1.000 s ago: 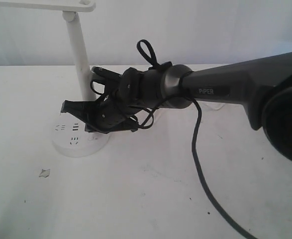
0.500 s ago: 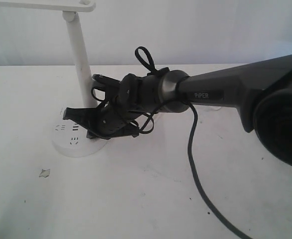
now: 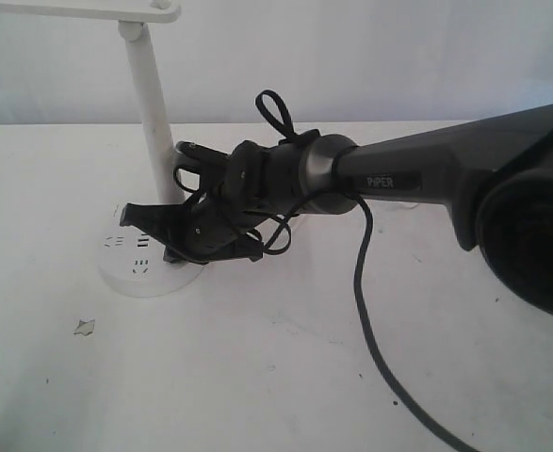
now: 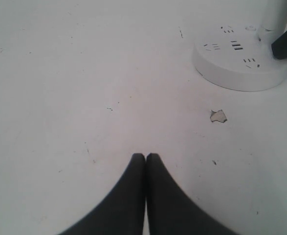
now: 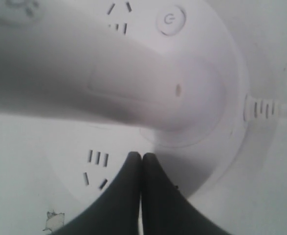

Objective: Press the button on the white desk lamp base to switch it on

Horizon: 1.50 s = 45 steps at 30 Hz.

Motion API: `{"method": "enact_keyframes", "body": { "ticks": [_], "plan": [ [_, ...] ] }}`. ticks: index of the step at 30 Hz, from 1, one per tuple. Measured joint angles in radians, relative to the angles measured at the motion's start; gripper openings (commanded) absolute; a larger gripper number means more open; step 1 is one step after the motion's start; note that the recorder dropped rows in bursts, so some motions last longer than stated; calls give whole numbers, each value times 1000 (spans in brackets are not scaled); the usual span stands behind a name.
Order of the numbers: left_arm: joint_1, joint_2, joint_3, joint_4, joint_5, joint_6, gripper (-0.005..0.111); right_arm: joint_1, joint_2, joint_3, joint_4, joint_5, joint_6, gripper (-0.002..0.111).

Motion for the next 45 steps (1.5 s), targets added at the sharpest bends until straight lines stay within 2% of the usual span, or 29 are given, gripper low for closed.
{"method": "enact_keyframes", "body": {
  "ticks": [29, 37, 45],
  "plan": [
    [0, 0, 0, 0, 0, 0, 0, 0, 14, -15, 0, 53, 1, 0],
    [0, 0, 0, 0, 0, 0, 0, 0, 16, -20, -103, 66, 80, 0],
    [0, 0, 0, 0, 0, 0, 0, 0, 14, -20, -127, 73, 98, 0]
  ]
}}
